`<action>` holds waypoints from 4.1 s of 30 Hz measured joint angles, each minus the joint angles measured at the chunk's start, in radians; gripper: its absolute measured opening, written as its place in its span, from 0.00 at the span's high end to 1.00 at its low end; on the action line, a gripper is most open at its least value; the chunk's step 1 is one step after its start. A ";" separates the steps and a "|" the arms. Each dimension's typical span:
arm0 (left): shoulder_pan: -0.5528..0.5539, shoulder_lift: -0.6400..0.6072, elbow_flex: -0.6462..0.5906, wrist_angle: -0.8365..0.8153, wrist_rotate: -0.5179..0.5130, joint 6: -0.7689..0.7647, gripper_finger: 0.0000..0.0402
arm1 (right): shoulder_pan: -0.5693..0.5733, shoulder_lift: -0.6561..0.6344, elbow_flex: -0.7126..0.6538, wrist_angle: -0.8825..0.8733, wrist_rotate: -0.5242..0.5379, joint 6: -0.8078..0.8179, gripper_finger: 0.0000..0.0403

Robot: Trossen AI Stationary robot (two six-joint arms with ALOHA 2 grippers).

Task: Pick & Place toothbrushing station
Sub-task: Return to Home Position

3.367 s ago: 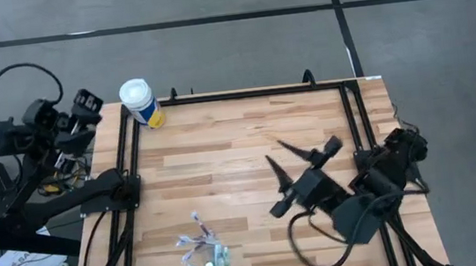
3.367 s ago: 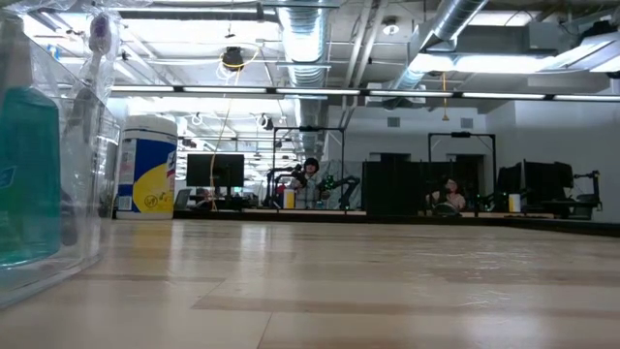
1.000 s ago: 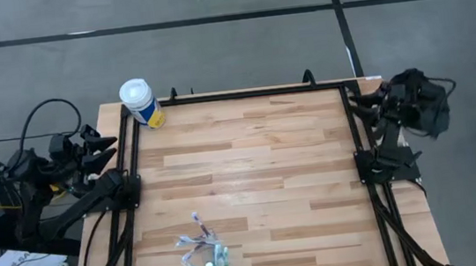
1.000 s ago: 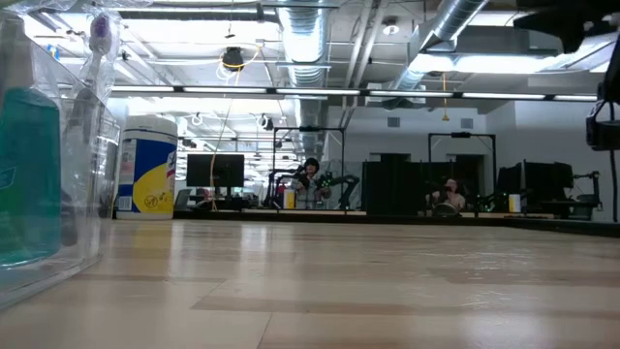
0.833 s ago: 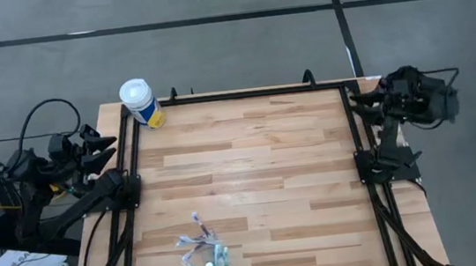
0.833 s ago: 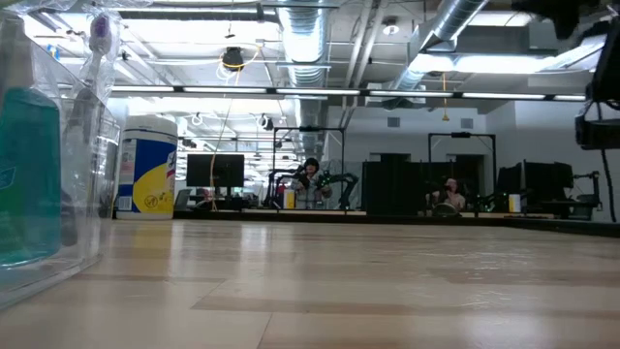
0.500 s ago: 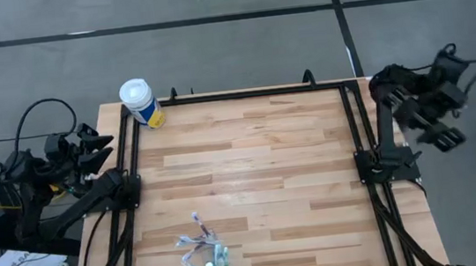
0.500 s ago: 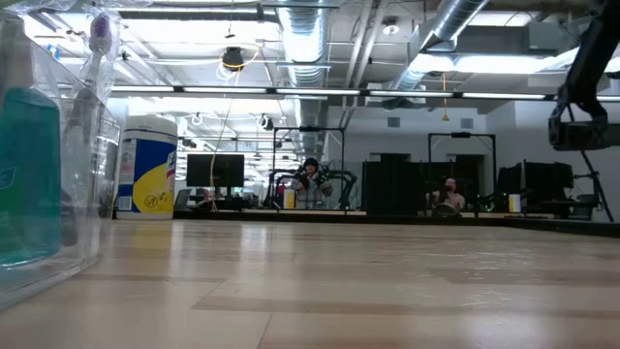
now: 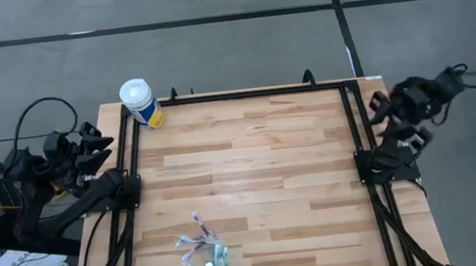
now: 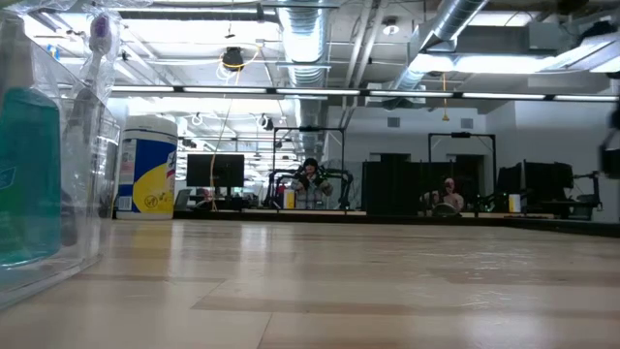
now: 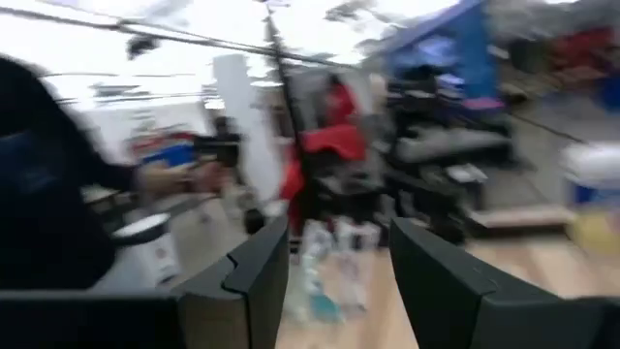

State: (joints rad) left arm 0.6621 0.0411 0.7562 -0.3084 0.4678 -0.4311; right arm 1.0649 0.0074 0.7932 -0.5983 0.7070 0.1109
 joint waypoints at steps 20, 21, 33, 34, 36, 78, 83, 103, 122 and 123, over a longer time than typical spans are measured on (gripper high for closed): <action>0.000 -0.038 -0.188 0.010 -0.020 0.089 0.60 | -0.816 0.000 0.363 -0.554 -0.346 0.131 0.58; 0.000 -0.037 -0.212 -0.029 -0.002 0.082 0.60 | -0.852 0.000 0.391 -0.567 -0.362 0.128 0.58; 0.002 -0.040 -0.527 0.242 -0.078 0.027 0.60 | -1.121 0.000 0.545 -0.859 -0.365 0.192 0.58; 0.003 -0.041 -0.556 0.281 -0.077 0.012 0.60 | -1.133 0.000 0.547 -0.882 -0.365 0.189 0.58; 0.003 -0.041 -0.628 0.372 -0.079 -0.020 0.60 | -1.151 0.000 0.555 -0.887 -0.364 0.180 0.58; 0.003 -0.026 -0.750 0.503 -0.046 0.060 0.60 | -1.176 -0.004 -0.713 0.516 -0.579 0.220 0.58; 0.003 -0.025 -0.750 0.495 -0.043 0.089 0.60 | -1.180 0.028 -0.785 0.631 -0.573 0.224 0.58; 0.003 0.098 -0.750 0.443 -0.466 0.160 0.60 | -1.169 0.044 -0.787 0.634 -0.579 0.152 0.58; 0.003 0.287 -0.750 0.454 -0.565 0.023 0.60 | -1.170 0.045 -0.788 0.636 -0.579 0.152 0.58; 0.003 0.287 -0.750 0.454 -0.564 0.025 0.60 | -1.170 0.045 -0.788 0.636 -0.579 0.152 0.58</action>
State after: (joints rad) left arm 0.6655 0.3283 0.0063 0.1452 -0.0967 -0.4060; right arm -0.1051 0.0521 0.0055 0.0381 0.1284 0.2626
